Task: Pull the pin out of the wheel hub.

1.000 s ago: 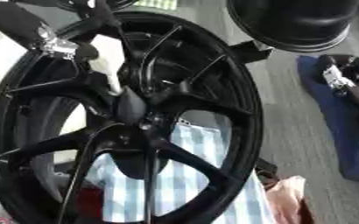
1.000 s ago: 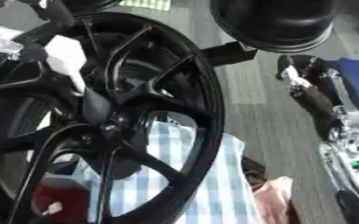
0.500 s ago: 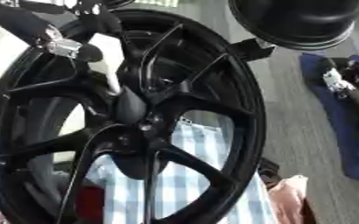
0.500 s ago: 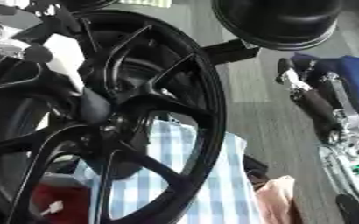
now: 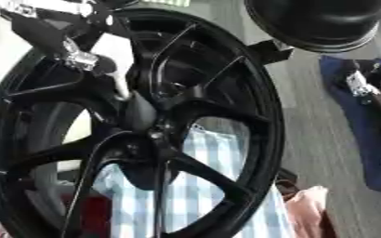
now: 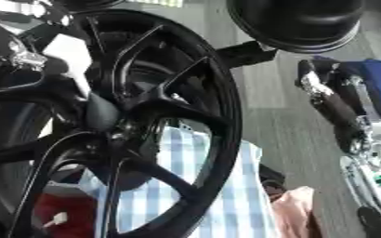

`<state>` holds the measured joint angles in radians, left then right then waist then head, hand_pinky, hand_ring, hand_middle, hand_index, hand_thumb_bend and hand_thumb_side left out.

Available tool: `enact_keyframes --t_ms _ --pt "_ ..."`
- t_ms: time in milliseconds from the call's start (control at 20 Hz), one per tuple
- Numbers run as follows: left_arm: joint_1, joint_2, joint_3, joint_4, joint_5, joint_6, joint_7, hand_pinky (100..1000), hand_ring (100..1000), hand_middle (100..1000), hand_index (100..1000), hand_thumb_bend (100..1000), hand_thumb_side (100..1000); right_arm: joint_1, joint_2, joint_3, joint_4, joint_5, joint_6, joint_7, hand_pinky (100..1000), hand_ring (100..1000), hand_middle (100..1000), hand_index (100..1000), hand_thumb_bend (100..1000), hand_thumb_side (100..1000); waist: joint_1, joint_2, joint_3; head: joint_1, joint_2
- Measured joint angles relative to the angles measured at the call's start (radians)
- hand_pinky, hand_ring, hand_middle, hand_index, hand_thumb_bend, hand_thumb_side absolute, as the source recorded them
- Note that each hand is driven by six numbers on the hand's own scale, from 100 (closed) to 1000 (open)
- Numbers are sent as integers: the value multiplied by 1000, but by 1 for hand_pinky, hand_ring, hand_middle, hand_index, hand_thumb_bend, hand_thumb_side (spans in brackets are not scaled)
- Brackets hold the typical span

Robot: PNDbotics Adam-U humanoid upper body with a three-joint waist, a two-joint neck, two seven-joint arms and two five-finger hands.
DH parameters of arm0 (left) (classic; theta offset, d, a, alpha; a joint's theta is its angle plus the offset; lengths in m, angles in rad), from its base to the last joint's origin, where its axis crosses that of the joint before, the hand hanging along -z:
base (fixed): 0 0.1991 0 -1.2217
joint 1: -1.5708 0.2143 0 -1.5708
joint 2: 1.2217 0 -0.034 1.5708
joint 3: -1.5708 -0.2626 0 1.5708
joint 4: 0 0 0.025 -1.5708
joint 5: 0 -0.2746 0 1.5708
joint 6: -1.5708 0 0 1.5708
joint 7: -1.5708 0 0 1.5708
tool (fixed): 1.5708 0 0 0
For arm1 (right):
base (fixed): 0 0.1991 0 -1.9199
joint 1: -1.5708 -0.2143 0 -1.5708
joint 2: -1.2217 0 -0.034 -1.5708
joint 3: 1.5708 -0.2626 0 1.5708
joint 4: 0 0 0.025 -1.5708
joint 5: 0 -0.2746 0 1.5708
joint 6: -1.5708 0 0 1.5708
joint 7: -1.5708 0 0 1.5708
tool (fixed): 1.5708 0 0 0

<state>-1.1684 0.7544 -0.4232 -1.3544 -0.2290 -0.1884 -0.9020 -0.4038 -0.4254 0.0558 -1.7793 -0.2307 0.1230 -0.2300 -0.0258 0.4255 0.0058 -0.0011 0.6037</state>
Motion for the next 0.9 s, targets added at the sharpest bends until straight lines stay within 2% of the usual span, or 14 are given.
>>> enact_keyframes --t_ms 150,250,300,350,400,550,700,900 --pt "0 0 -5 0 -2 -6 1 776 731 669 793 306 609 1 0 -1 2 -4 -2 -7 797 649 623 668 257 440 0 0 -2 0 0" --pt "0 -5 -5 1 0 -9 1 754 691 608 740 204 588 1 3 -1 2 -8 -2 -11 797 648 622 667 258 440 1 0 -3 1 0" --pt "0 -8 -4 1 4 -9 2 735 659 569 703 118 563 2 5 -1 2 -10 -2 -13 797 648 622 666 258 441 1 0 -3 1 0" --pt "0 -9 -2 1 10 -9 2 722 639 549 684 100 541 3 7 -1 2 -11 -2 -15 796 648 622 666 259 441 1 0 -3 1 0" --pt "0 -10 3 1 20 -8 2 691 599 499 632 100 460 6 8 -1 3 -12 -1 -16 796 648 622 666 260 440 1 0 -3 1 0" --pt "-3 -13 34 -1 54 -1 11 648 535 410 530 100 317 10 9 -1 9 -15 -2 -20 796 648 622 666 259 442 1 0 -3 2 0" --pt "-3 -13 63 -2 81 13 72 630 498 350 464 100 290 17 9 -1 13 -17 -4 -22 796 648 622 666 260 442 1 -1 0 3 0" --pt "-3 -8 92 -8 132 47 162 621 482 330 448 100 253 19 9 -3 15 -18 -3 -24 796 648 622 666 260 442 1 -3 3 1 2"
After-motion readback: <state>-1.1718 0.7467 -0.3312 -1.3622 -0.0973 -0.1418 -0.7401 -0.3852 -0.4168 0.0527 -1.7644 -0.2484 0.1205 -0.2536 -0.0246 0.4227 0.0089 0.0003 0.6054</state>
